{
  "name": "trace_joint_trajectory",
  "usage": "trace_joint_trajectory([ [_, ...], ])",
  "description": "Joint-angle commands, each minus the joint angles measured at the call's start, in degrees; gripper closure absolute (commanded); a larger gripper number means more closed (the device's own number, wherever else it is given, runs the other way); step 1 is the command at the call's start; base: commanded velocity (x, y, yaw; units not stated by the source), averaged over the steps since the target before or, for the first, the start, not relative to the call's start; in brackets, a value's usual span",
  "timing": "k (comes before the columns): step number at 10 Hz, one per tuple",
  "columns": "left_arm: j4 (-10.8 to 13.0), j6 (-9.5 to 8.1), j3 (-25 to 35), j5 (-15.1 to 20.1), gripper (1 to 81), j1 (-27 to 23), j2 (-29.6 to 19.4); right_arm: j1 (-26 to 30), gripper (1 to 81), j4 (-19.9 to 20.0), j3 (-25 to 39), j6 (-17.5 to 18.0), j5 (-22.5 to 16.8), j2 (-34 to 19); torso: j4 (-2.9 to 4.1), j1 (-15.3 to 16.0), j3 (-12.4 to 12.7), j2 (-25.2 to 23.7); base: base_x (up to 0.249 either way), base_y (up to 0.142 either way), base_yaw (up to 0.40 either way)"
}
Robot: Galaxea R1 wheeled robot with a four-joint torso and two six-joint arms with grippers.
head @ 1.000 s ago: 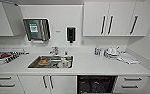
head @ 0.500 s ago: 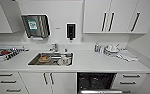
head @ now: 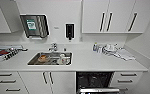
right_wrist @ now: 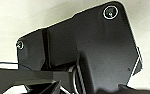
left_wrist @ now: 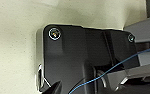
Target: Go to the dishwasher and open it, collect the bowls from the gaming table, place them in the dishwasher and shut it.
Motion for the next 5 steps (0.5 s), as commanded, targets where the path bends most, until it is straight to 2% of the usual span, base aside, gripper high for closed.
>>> trace_joint_trajectory([
  [1, 0.4, 0.16, -0.8, 1.9, 1.0, -1.3, -0.9, 1.9, 1.0, -0.6, 0.1, -0.2, -2.6, -0.5, -1.38, -3.5, 4.1, 5.4, 0.0, 0.0, 0.0],
  [3, 0.4, 0.16, -0.8, 1.9, 1.0, -1.3, -0.9, 1.9, 1.0, -0.5, 0.1, -0.2, -2.6, -0.6, -2.17, -6.1, 6.8, 9.3, 0.0, 0.0, 0.0],
  [4, 0.4, 0.16, -0.8, 1.9, 1.0, -1.4, -1.0, 1.9, 1.0, -0.4, 0.1, -0.2, -2.6, -0.6, -1.11, -7.3, 3.8, 11.2, 0.0, 0.0, 0.0],
  [5, 0.4, 0.16, -0.8, 1.9, 1.0, -1.3, -0.9, 1.9, 1.0, -0.4, 0.0, -0.2, -2.6, -0.6, -1.44, -8.5, 5.1, 13.0, 0.0, 0.0, 0.0],
])
